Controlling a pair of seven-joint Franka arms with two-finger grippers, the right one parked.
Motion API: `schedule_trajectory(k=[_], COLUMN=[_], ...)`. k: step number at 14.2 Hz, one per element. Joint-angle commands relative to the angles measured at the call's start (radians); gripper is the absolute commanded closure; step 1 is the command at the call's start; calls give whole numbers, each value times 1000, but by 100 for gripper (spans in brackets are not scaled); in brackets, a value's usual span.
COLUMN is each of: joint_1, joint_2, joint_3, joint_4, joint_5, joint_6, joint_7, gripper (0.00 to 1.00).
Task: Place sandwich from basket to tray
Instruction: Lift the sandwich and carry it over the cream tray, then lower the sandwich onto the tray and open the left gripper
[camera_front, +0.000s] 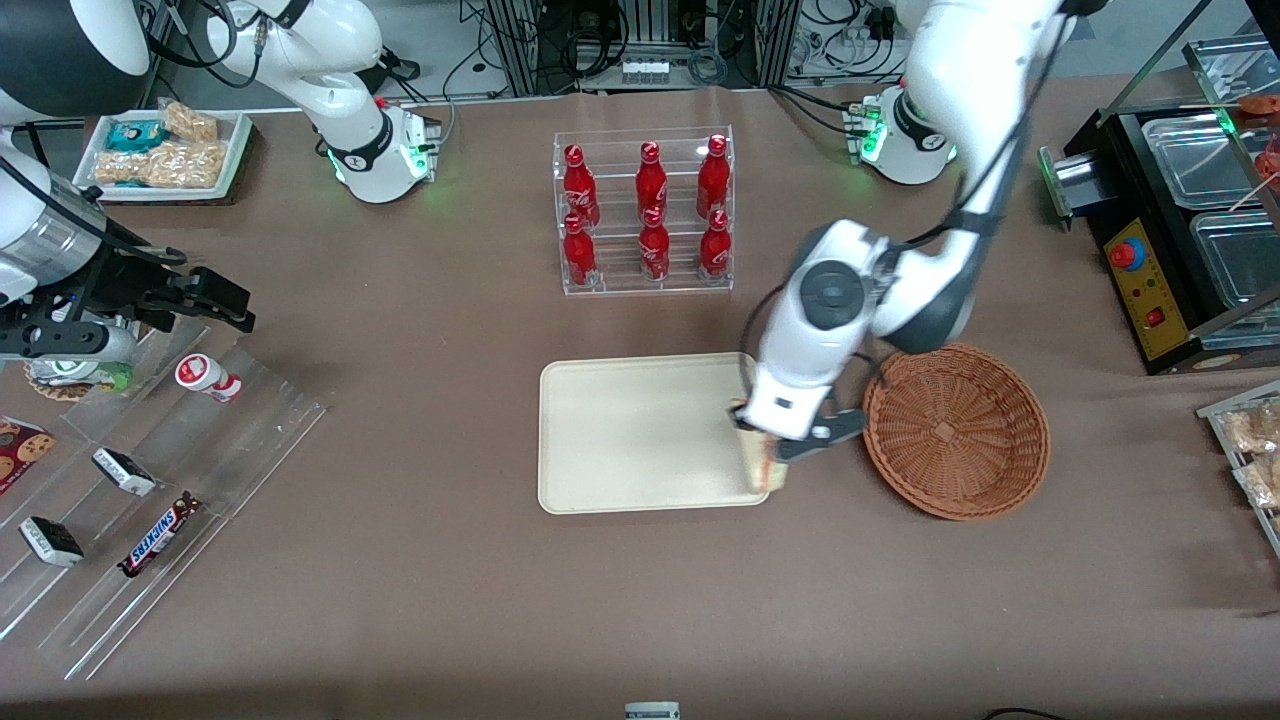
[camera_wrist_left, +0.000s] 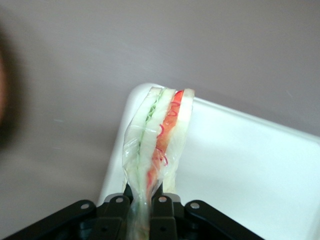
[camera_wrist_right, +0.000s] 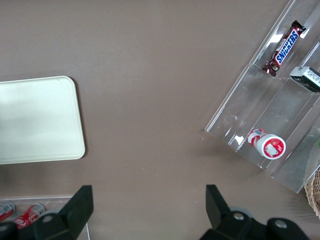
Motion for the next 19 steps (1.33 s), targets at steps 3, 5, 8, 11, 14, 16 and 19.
schedule_trajectory(k=[3, 5, 8, 11, 14, 16, 19], joint_1=[-132, -159, -164, -164, -164, -163, -152], joint_2=[153, 212, 243, 252, 256, 252, 180], joint_3=[15, 17, 17, 17, 17, 17, 18], joint_4=[180, 228, 249, 251, 245, 240, 246], joint_5=[23, 23, 21, 21, 21, 20, 20], joint_6=[-12, -11, -11, -6, 0, 9, -31], joint_7=[29, 23, -18, -52, -83, -104, -103], gripper=[95, 95, 94, 91, 64, 0, 0])
